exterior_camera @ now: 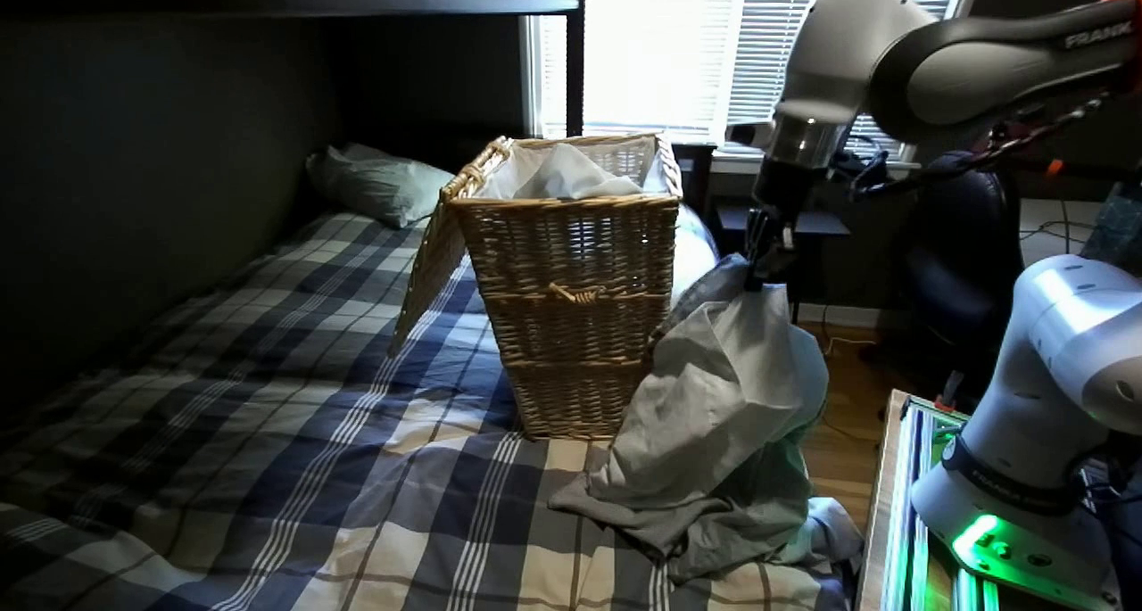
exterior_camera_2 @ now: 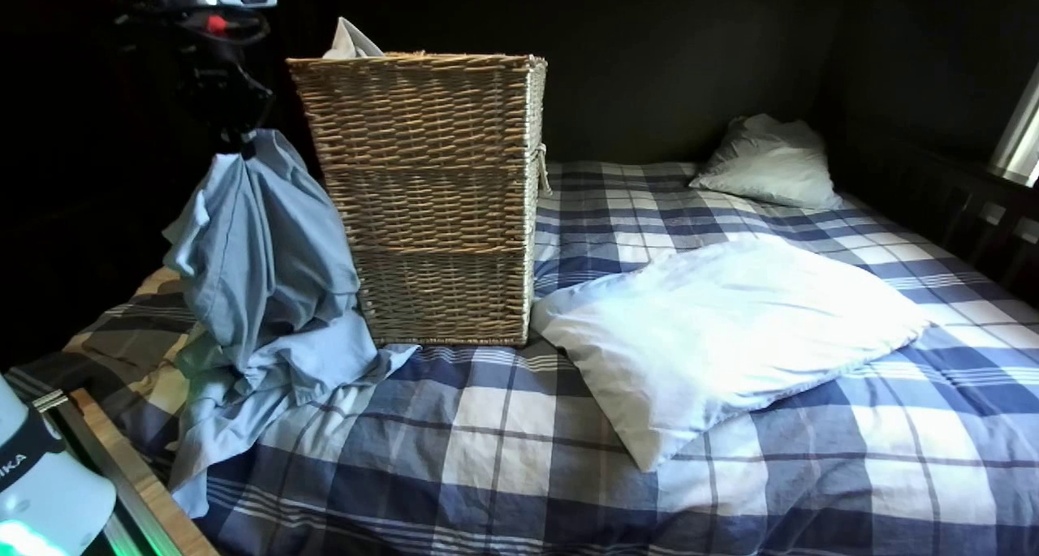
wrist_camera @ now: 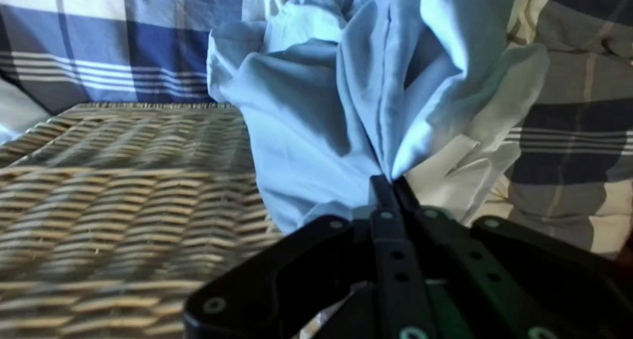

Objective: Move the trousers backwards

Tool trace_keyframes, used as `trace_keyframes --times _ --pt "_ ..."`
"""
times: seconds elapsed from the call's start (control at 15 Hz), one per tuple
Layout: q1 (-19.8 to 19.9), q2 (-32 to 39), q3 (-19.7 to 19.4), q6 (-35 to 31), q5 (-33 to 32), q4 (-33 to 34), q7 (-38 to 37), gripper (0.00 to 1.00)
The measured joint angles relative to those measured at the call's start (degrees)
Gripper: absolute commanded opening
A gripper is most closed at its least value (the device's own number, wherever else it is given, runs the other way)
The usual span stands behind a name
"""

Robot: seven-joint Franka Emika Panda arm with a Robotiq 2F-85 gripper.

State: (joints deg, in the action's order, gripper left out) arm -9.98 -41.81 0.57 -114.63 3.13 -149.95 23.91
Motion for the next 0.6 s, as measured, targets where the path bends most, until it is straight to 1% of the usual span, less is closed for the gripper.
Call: trace_keyframes --times 0.13,0.27,0.6 --pt "-0.91 -3.06 0.25 2.21 0.18 3.55 -1.38 0.01" --pt "-1.81 -4.72 0.51 2.95 0.56 7.26 -2.42 0.01" --pt "-4.54 -5.58 0.92 3.88 3.26 16.24 -3.38 0.02"
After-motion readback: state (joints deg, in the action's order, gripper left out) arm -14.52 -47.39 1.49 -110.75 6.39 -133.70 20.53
